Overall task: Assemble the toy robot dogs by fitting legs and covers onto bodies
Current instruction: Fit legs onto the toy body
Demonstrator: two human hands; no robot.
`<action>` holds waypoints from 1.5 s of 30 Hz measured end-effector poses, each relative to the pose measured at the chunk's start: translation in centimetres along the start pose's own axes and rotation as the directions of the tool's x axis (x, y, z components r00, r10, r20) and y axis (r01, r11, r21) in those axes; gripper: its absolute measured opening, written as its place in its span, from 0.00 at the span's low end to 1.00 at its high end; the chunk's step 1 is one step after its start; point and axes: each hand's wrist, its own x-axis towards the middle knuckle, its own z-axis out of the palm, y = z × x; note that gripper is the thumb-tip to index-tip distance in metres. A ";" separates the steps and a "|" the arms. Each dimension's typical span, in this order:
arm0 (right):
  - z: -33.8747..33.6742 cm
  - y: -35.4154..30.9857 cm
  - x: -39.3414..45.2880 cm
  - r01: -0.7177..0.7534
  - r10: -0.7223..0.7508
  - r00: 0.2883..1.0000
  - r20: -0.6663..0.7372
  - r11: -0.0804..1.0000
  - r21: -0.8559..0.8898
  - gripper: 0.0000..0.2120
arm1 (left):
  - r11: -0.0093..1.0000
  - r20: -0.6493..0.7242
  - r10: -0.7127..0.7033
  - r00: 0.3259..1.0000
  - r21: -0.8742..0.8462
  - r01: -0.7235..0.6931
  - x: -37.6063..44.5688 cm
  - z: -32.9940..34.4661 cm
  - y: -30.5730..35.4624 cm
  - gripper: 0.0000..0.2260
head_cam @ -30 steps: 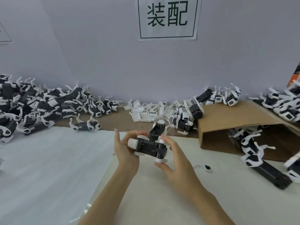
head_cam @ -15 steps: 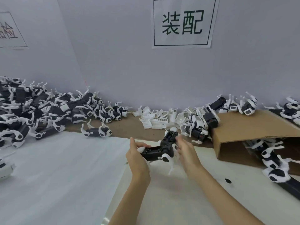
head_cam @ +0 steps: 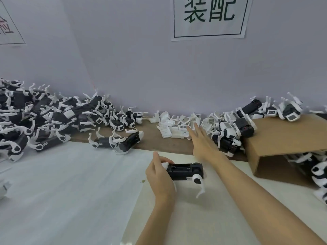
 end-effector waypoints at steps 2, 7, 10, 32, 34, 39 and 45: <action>0.3 0.5 1.1 0.043 -0.039 0.999 0.034 0.994 -0.104 0.48 | 0.999 0.021 0.043 0.999 0.030 -0.043 0.1 0.1 -0.3 0.27; 1.7 0.5 1.2 -0.017 -0.047 0.980 -0.194 0.949 -0.315 0.22 | 0.992 0.060 0.067 0.996 0.099 -0.073 0.2 0.2 -0.6 0.27; 1.5 0.3 -0.2 -0.020 -0.040 0.967 -0.253 0.973 -0.230 0.09 | 0.988 0.072 0.061 0.995 0.138 -0.071 0.2 0.1 -0.6 0.27; -3.5 0.2 -20.5 0.027 0.501 0.848 -0.173 0.285 0.958 0.14 | 0.972 0.266 0.063 0.962 0.201 -0.119 -2.9 0.7 1.3 0.26; -3.5 0.2 -20.4 0.055 0.517 0.840 -0.166 0.223 0.973 0.15 | 0.974 0.295 0.068 0.953 0.187 -0.127 -3.4 0.9 1.6 0.26; -3.9 0.2 -20.8 0.082 0.517 0.837 -0.180 0.208 0.975 0.11 | 0.960 0.361 0.114 0.926 0.200 -0.196 -4.4 1.2 2.0 0.26; -3.4 1.1 -20.8 0.001 0.466 0.848 -0.250 0.471 0.882 0.04 | 0.933 0.401 0.166 0.901 0.231 -0.275 -5.1 1.5 1.9 0.26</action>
